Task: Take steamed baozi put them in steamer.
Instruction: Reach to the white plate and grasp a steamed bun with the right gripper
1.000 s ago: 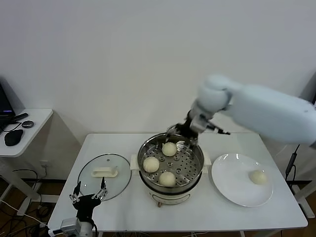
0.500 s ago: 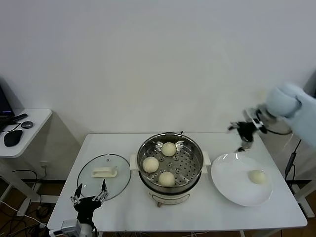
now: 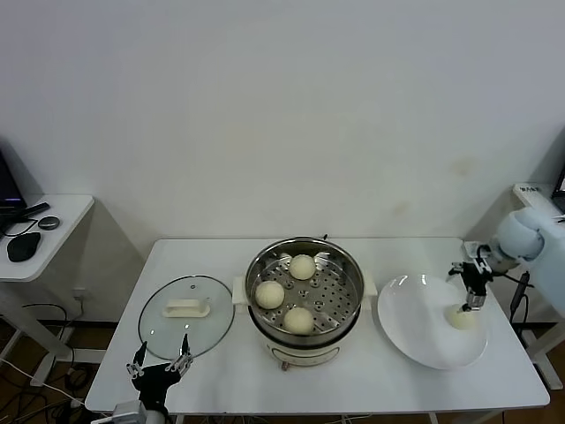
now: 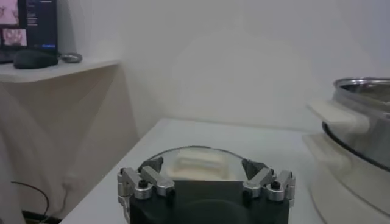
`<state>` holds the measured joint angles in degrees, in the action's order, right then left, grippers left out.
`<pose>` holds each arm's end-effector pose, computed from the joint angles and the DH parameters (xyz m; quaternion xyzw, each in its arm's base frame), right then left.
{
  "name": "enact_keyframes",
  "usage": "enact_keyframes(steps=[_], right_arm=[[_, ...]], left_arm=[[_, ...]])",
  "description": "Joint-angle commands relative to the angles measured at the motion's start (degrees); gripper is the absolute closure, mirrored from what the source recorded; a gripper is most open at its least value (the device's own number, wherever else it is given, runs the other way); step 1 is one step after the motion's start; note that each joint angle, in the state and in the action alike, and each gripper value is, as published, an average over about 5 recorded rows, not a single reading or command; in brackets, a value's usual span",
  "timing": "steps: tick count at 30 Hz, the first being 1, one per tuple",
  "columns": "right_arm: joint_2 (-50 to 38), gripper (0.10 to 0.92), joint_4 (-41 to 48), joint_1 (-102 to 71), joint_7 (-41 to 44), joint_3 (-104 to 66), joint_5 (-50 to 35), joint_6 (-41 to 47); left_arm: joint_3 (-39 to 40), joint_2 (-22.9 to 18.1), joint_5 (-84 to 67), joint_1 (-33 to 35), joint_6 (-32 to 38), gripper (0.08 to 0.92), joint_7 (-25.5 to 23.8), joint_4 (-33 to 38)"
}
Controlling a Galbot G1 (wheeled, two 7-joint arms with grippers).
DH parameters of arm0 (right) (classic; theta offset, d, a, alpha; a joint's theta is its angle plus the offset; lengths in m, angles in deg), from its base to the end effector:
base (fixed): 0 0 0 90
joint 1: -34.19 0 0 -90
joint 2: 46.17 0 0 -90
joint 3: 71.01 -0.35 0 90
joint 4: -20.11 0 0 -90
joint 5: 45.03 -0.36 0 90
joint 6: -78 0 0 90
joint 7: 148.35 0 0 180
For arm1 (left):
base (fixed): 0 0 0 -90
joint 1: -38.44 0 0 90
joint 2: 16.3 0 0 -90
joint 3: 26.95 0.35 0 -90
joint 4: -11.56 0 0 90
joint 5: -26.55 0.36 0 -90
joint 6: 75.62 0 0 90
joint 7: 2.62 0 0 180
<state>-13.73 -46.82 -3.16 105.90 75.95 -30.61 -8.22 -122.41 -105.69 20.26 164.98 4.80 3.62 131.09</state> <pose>0.5052 -0.2655 -0.1584 0.4758 -0.5454 0.5250 0.4477 0.1480 0.0316 -0.3240 0.0919 -0.9852 0.0198 0.1430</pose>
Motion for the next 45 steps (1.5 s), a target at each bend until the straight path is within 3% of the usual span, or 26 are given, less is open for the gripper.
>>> enact_keyframes(steps=[1,13,23,45], right_arm=[[2.42,0.203,5.56,-9.8,-1.27,-8.24,9.64,-4.87],[4.72,0.203,8.68,-9.9,-6.33,-10.02,12.12,-7.23],[6.54,0.203,10.77,-9.27,-2.09,-9.28,12.96,-6.97],[9.32,0.203,14.55,-8.36,-4.44,-9.36,14.04,-6.78]], left_arm=[[0.0,-0.08,0.5,0.1,0.09,0.177,0.07,-1.17],[0.35,-0.03,0.66,0.14,0.34,0.177,0.19,-1.65],[0.34,-0.1,1.02,0.78,0.54,0.177,0.44,-1.66],[1.03,-0.2,1.86,1.21,1.03,0.177,0.67,-1.68]])
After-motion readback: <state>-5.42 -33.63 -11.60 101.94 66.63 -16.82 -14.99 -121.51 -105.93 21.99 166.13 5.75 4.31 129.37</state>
